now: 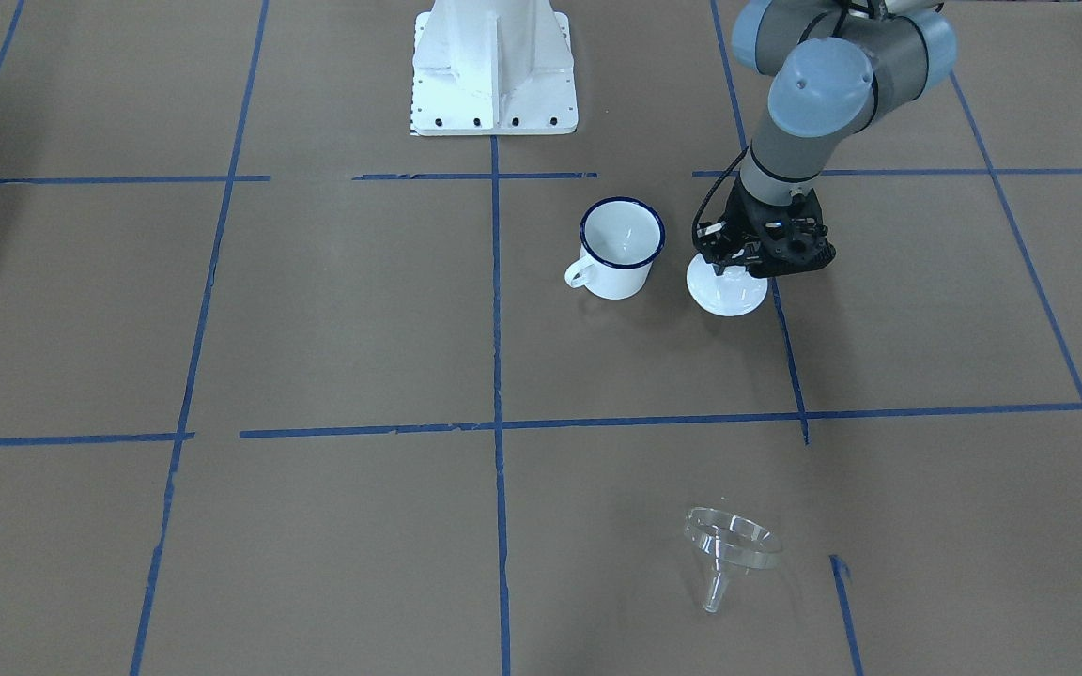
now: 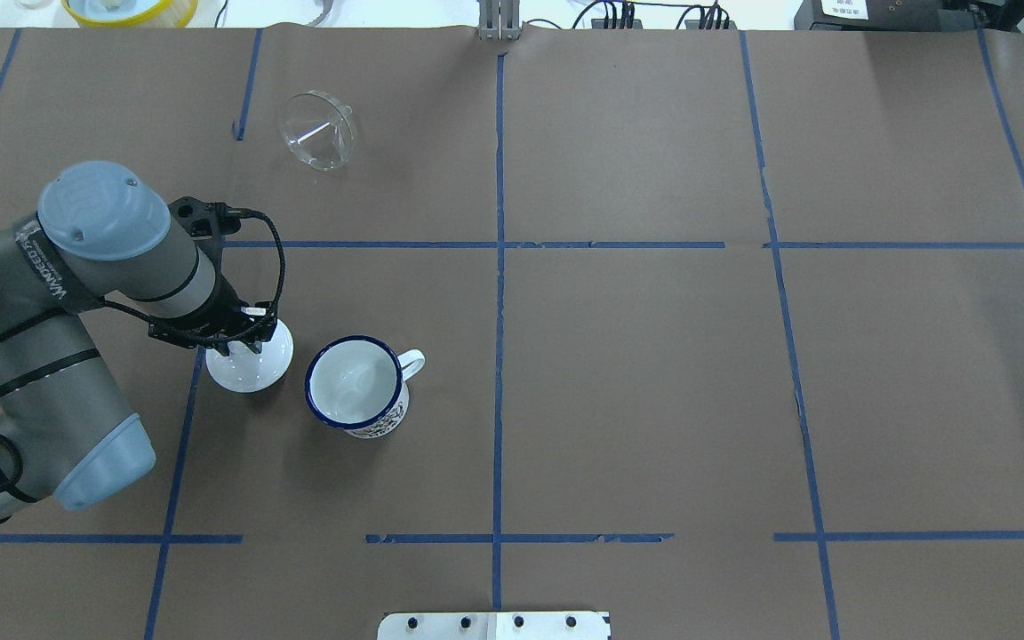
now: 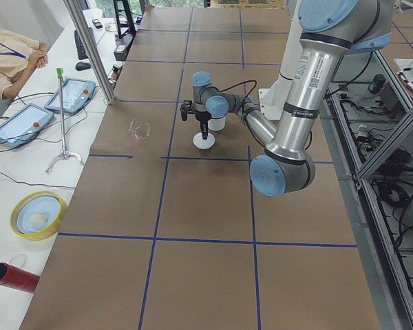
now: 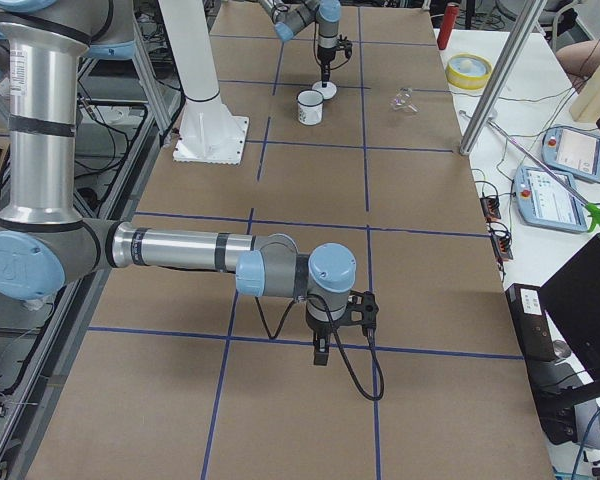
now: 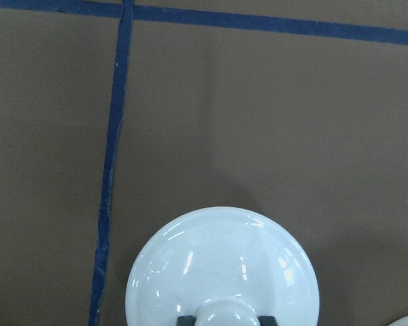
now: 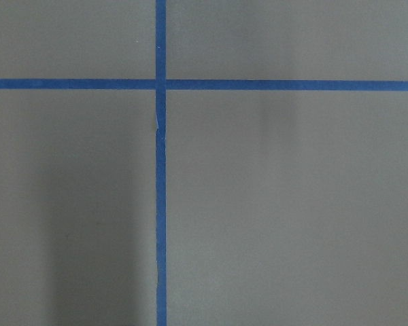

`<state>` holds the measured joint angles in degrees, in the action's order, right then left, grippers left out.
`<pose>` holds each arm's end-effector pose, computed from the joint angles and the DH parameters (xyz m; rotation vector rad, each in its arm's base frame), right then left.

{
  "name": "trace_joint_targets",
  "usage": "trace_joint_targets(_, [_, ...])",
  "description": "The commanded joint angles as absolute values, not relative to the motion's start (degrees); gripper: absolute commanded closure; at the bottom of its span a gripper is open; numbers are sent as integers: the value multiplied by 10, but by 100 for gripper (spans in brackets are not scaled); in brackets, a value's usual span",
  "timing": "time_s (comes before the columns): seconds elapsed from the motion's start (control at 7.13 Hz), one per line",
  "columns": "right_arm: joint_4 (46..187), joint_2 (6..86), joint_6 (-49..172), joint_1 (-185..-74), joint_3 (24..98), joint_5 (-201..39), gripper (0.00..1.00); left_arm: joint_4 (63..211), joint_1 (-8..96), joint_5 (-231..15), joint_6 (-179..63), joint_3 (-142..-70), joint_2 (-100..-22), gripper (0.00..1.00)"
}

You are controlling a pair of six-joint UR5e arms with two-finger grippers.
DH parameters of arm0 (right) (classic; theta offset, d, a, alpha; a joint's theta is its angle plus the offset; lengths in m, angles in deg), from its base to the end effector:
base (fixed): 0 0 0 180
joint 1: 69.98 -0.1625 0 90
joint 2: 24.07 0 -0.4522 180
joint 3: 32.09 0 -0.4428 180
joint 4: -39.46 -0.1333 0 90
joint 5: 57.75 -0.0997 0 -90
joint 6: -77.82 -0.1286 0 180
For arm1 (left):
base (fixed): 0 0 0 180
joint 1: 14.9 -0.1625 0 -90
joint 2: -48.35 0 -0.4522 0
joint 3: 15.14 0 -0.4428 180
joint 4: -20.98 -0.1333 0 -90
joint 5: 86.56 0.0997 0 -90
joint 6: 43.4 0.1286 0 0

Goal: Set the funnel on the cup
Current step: 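Lift the lid off the mug and lower it beside the mug, then open the left gripper to release the lid on the table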

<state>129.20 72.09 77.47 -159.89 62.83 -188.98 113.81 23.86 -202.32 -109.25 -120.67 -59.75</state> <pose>0.0478 -0.4923 0.7201 -0.0191 -0.7195 0.0105 0.4648 -0.4724 0.3810 -0.0440 0.7598 -0.0996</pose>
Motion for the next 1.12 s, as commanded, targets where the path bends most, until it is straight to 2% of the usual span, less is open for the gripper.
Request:
trace_joint_targets(0.0, [1292,721,775,-1599,628,-1890,0,1194,239,-2025,-1091,-1204,-565,100])
trace_joint_targets(0.14, [1292,721,775,-1599,628,-1890,0,1195,239,-2025,-1091,-1203,-564,100])
trace_joint_targets(0.28, [1292,721,775,-1599,628,-1890,0,1196,238,-2025,-1091,-1199,-564,73])
trace_joint_targets(0.42, [1292,721,775,-1599,627,-1890,0,1198,238,-2025,-1091,-1198,-564,60])
trace_joint_targets(0.7, [1292,721,775,-1599,627,-1890,0,1196,239,-2029,-1091,-1202,-568,14])
trace_joint_targets(0.84, [1292,721,775,-1599,628,-1890,0,1193,247,-2029,-1091,-1205,-570,9])
trace_joint_targets(0.98, [1292,721,775,-1599,628,-1890,0,1189,262,-2033,-1091,-1210,-572,9])
